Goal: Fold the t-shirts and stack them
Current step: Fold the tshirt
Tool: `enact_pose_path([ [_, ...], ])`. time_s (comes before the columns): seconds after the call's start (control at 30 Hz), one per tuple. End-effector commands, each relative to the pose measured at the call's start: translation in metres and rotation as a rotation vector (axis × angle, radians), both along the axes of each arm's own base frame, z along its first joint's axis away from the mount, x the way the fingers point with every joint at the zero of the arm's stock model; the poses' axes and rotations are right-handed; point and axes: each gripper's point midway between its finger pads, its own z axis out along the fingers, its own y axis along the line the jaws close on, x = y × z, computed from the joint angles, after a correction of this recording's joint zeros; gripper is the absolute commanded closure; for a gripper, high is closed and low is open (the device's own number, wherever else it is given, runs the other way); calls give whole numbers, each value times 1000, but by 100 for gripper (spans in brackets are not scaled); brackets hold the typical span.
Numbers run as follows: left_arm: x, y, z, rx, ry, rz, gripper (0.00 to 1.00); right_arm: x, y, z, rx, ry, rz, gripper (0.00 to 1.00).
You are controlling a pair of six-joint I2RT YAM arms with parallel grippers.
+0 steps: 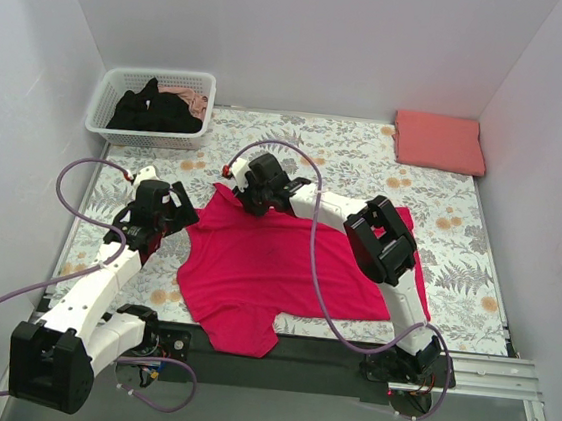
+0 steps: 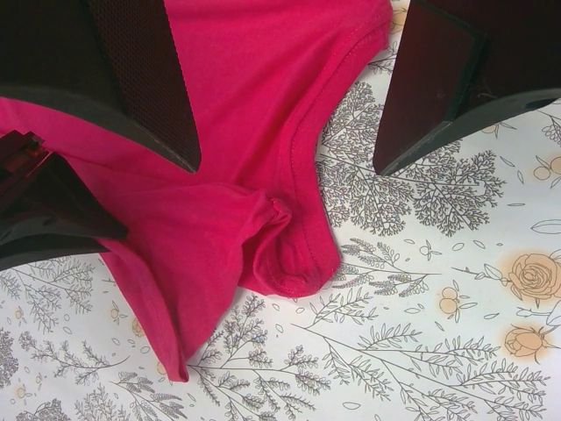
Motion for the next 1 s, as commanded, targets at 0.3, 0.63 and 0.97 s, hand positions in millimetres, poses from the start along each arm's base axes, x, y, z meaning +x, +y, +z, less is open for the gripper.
enact_pose_path([
  [0.3, 3, 1, 2, 6, -9, -4, 21, -5, 10, 65, 103, -66, 52, 95],
  [0.63, 3, 3, 4, 0, -12, 16, 21, -40, 6, 77, 137, -23, 140, 99],
  [0.97, 22, -12, 7, -136, -10, 80, 21, -57, 7, 77, 138, -7, 173, 99],
])
